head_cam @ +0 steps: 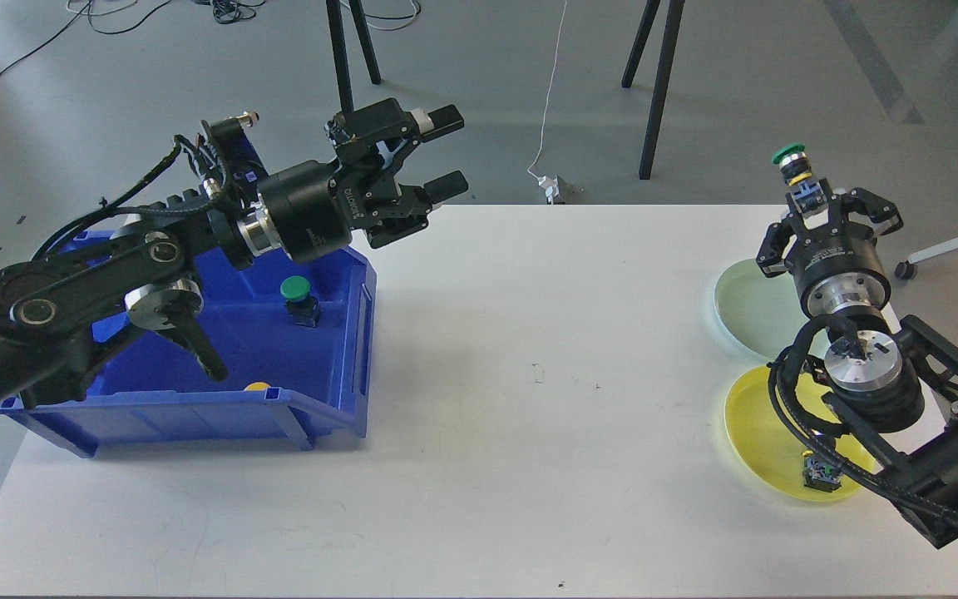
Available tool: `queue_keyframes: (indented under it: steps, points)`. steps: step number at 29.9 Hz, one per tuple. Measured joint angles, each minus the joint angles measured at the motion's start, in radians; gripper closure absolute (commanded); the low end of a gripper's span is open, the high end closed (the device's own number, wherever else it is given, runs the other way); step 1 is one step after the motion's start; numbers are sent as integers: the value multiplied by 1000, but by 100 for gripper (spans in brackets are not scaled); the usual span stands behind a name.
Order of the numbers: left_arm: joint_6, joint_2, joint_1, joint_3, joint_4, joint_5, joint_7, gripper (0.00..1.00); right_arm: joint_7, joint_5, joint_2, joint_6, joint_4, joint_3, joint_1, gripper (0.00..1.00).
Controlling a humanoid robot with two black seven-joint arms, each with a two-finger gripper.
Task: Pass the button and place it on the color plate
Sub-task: 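Lower the button onto the yellow plate and open the right gripper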
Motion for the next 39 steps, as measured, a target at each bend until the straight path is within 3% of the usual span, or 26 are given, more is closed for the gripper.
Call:
queue_keyframes:
  steps: [4, 7, 11, 16, 22, 28, 31, 37, 39]
  points:
    - [0, -1, 0, 0, 0, 0, 0, 14, -38, 67, 19, -107, -112, 21, 4, 99]
    - [0, -1, 0, 0, 0, 1, 0, 14, -122, 72, 51, -119, -202, 16, 32, 93]
    - [0, -1, 0, 0, 0, 1, 0, 14, -209, 65, 85, -121, -304, 4, 64, 63]
    - [0, -1, 0, 0, 0, 1, 0, 14, -243, 61, 100, -121, -329, -29, 73, 1]
    - [0, -5, 0, 0, 0, 1, 0, 13, -244, 58, 99, -121, -281, -41, 74, 2]
    - [0, 9, 1, -35, 2, -15, 0, 13, -242, -108, 18, -98, -72, -73, 74, 1]
    - [0, 39, 12, -92, 63, -105, 0, 10, -242, -268, -73, 95, 30, -94, 75, 1]
    - [0, 72, 72, -135, 355, -267, 0, 3, -199, -329, -268, 713, 65, -140, 74, 1]
    - [0, 66, 119, -162, 420, -308, 0, 3, -191, -327, -300, 816, 52, -144, 74, 1]
